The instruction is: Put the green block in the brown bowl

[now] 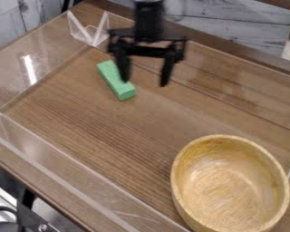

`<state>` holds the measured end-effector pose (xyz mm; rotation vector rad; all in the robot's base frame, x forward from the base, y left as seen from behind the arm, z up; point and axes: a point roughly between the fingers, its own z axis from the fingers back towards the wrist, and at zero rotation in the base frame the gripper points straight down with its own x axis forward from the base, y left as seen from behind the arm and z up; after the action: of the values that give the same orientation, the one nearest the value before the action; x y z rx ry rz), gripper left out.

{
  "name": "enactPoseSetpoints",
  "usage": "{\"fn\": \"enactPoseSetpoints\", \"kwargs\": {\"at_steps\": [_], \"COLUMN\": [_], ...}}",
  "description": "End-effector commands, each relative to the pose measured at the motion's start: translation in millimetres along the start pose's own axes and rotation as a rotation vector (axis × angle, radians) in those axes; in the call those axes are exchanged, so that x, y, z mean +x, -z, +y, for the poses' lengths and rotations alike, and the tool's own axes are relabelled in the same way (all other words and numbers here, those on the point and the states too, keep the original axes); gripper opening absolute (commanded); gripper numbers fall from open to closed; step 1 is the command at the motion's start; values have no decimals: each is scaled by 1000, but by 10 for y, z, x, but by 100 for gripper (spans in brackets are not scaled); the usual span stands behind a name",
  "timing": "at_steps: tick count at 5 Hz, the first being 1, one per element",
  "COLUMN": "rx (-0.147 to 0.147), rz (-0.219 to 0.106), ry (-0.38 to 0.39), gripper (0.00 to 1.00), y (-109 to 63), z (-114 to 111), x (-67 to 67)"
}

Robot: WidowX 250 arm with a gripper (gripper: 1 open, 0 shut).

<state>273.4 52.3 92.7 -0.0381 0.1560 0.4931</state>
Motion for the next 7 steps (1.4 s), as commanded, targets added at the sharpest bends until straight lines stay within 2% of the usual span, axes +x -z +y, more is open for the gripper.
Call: {"fn": "enactPoseSetpoints", "kwargs": {"at_steps": [1,2,4,7], "rx": [-62,-119,-168,-199], "rz": [-75,-107,-118,-115], "ry": [-242,-486,-577,-618], "gripper": [100,100,100,100], "y": [-62,4,117,251], "z": [394,672,541,380], "x": [237,423,553,701]}}
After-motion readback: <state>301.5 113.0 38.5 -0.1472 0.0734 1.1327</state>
